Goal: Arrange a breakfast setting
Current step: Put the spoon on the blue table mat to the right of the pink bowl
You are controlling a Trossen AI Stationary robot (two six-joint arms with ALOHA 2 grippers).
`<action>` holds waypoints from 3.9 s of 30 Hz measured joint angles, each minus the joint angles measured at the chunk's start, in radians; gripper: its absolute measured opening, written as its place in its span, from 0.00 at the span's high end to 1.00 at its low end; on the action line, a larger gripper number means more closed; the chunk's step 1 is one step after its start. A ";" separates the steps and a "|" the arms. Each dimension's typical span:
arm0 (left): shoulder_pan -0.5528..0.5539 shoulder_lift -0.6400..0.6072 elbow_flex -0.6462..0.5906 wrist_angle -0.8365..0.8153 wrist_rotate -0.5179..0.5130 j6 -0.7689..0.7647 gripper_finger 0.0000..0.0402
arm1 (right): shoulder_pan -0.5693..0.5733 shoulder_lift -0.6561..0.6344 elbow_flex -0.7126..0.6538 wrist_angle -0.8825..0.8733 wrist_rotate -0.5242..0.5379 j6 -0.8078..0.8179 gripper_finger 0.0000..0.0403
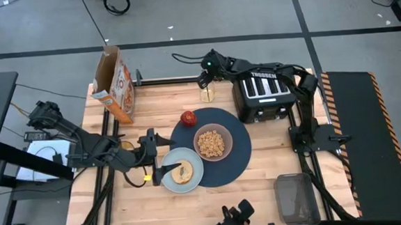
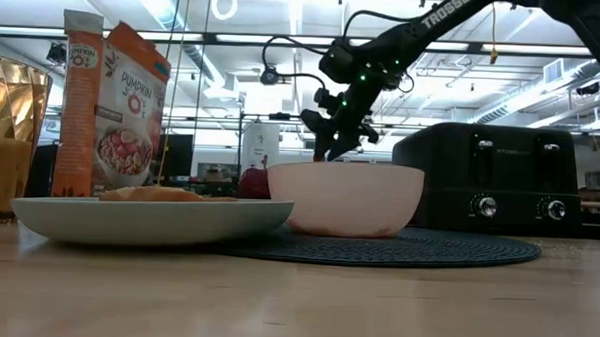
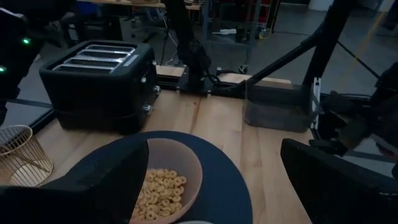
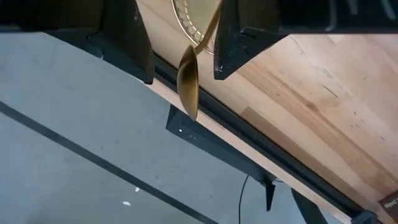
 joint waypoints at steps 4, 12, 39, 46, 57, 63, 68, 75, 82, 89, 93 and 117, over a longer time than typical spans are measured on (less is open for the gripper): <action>0.009 0.023 0.000 -0.004 0.000 -0.005 0.08 | -0.002 0.000 0.000 0.019 0.000 -0.003 0.66; 0.008 0.045 0.000 0.000 -0.004 -0.011 0.08 | -0.002 0.000 0.000 0.050 -0.031 -0.019 0.80; 0.005 0.044 0.000 0.003 -0.005 -0.056 0.08 | 0.010 0.046 0.000 0.126 0.011 -0.029 0.96; 0.005 0.044 0.000 0.003 -0.005 -0.058 0.08 | 0.027 0.035 0.000 0.120 0.017 -0.070 0.95; 0.007 0.044 0.000 0.002 -0.005 -0.057 0.08 | 0.109 -0.090 0.000 0.120 0.187 -0.260 0.96; 0.007 0.044 0.000 0.000 -0.006 -0.022 0.08 | 0.181 -0.217 0.000 0.030 0.196 -0.272 0.96; 0.007 0.044 0.000 0.001 -0.006 -0.020 0.08 | 0.265 -0.361 0.000 -0.101 0.197 -0.240 0.96; 0.007 0.044 0.000 0.003 -0.016 -0.005 0.08 | 0.346 -0.552 0.002 -0.364 0.086 -0.015 0.96; 0.007 0.044 0.000 0.007 -0.029 0.022 0.08 | 0.509 -0.680 -0.189 -0.593 0.014 0.348 0.96; 0.007 0.044 0.000 0.006 -0.031 0.021 0.08 | 0.724 -0.758 -0.580 -0.406 0.018 0.692 0.96; 0.007 0.044 0.000 0.007 -0.031 0.021 0.08 | 0.763 -0.757 -0.732 -0.327 0.060 0.844 0.96; 0.006 0.043 0.000 0.000 0.015 -0.059 0.08 | 0.544 -0.603 -0.922 0.022 -0.116 0.652 0.96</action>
